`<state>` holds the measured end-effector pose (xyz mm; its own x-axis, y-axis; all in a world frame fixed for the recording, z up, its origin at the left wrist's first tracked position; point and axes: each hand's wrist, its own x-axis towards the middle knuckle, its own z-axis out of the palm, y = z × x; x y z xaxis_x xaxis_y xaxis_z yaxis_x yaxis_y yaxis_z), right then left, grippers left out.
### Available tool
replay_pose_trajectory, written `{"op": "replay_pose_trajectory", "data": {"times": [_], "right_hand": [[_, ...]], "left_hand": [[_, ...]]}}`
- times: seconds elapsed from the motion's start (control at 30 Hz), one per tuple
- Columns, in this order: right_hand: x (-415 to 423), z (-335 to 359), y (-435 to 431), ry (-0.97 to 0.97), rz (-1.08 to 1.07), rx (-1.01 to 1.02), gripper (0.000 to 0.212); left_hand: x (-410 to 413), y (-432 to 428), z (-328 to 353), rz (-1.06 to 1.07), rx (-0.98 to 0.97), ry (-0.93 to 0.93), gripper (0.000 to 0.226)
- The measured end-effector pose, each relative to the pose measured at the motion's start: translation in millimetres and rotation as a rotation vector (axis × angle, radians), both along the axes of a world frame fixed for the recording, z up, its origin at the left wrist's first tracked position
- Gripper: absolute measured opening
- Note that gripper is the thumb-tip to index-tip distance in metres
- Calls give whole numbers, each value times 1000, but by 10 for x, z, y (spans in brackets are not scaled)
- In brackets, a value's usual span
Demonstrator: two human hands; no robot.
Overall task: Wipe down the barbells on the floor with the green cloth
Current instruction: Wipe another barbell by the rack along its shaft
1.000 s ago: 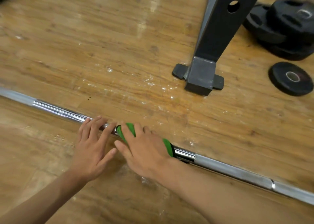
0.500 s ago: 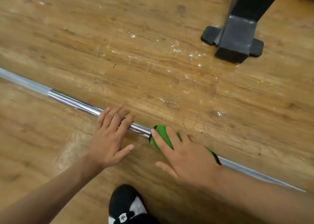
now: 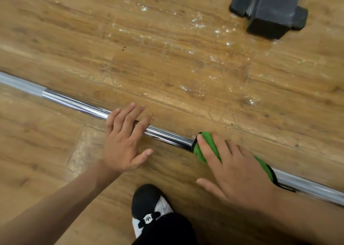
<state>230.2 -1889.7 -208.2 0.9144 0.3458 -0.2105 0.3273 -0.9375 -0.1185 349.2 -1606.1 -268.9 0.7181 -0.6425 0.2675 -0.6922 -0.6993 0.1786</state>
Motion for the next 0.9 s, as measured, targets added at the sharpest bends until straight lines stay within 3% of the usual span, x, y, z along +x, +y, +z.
{"op": "replay_pose_trajectory", "data": {"times": [0.17,0.23,0.43,0.63,0.73,0.9], "right_hand": [[600,25,596,-26,-135,111,79],[622,57,457,4,-179,158,76],[267,-9,-557,-42,-185,50,69],[868,-29,17,-198,-387,101,66],[1265,-34,347,-179,-431,144,67],[1202,-87,-16,-233,-464,206,67]], "left_hand": [[196,-90,35,-37,15,-35,82],[292,-156,36,-31,28,-67,80],[579,-369,32,-4,11,-163,70],[890,-474,89,-81,47,-167,68],[996,-554,104,-59,54,-158,66],[1210,-662,99,-79,64,-165,65]]}}
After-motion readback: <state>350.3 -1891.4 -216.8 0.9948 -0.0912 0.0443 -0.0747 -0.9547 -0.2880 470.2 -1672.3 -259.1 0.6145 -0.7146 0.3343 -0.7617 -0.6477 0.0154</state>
